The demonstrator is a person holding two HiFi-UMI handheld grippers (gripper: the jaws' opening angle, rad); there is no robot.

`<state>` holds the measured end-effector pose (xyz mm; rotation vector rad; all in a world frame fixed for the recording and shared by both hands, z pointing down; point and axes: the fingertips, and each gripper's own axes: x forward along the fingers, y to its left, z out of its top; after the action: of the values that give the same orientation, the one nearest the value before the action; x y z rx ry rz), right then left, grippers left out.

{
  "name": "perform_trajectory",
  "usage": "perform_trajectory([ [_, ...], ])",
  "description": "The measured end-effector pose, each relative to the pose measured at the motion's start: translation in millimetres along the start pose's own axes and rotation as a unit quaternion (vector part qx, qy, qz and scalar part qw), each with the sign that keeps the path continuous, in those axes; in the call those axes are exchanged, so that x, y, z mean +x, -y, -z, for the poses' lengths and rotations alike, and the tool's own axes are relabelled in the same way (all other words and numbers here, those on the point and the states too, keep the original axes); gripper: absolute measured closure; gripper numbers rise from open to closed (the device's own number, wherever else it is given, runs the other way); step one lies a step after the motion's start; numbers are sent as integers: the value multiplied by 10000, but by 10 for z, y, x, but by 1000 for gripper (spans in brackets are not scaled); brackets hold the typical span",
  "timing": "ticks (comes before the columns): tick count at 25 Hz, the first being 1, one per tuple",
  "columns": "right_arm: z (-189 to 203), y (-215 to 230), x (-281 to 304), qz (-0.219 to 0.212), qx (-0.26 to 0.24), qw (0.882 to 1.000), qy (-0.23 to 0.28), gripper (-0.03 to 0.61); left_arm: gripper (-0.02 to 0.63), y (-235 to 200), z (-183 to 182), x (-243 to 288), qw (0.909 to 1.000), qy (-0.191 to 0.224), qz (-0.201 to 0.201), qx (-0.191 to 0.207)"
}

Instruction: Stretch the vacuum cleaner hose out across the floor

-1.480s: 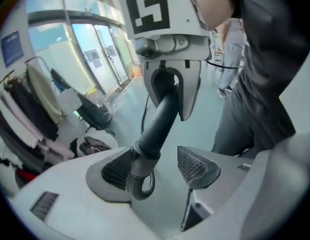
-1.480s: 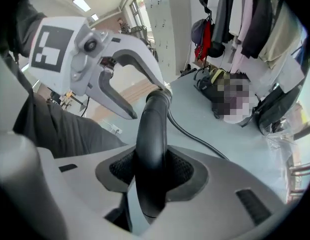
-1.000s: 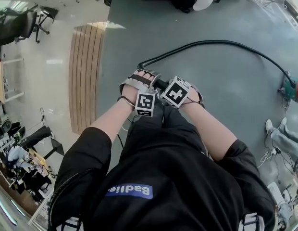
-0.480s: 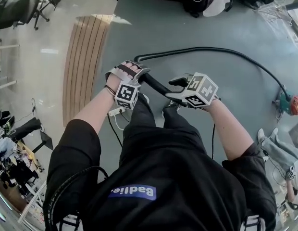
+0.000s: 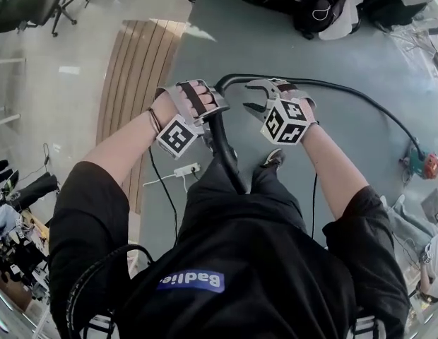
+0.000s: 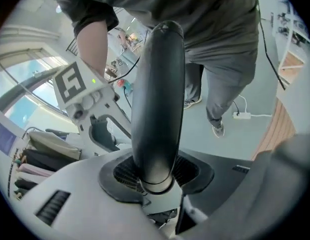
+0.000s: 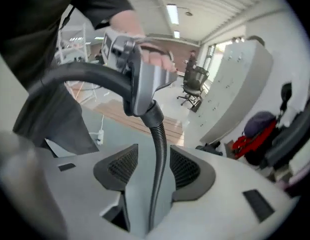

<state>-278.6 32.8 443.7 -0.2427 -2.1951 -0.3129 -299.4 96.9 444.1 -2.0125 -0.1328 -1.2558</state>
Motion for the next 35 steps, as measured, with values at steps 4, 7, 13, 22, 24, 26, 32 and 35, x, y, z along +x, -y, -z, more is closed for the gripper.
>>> perform_trajectory([
  [4,-390,213,539,233,-1313,9907,-263,393,442,-87,302,-287,9968,117,-484,624],
  [7,-586,342,824,435,-1646,9849,-307,388,442,-177,415,-484,9940,214,-807,704],
  [13,-870,485,1181,348,-1642,9858,-61,387,440,-190,546,-698,9945,249,-884,505],
  [22,-297,969,1442,395,-448,9942,-889,400,339,-89,1444,-938,9771,-772,-379,-1948],
  [24,-210,1176,1473,532,-116,9927,-1080,400,339,-231,1713,-1078,9389,-866,-665,-3263],
  [26,-177,1401,1511,701,193,9897,-1231,400,339,-414,1843,-1135,8677,-563,-976,-4841],
  [32,-224,2071,1611,967,713,9819,-1465,400,331,-777,1818,-1087,6575,375,-1247,-7421],
  [35,-192,2310,1705,994,761,9793,-1591,400,327,-668,1841,-869,6322,-39,-716,-7715],
])
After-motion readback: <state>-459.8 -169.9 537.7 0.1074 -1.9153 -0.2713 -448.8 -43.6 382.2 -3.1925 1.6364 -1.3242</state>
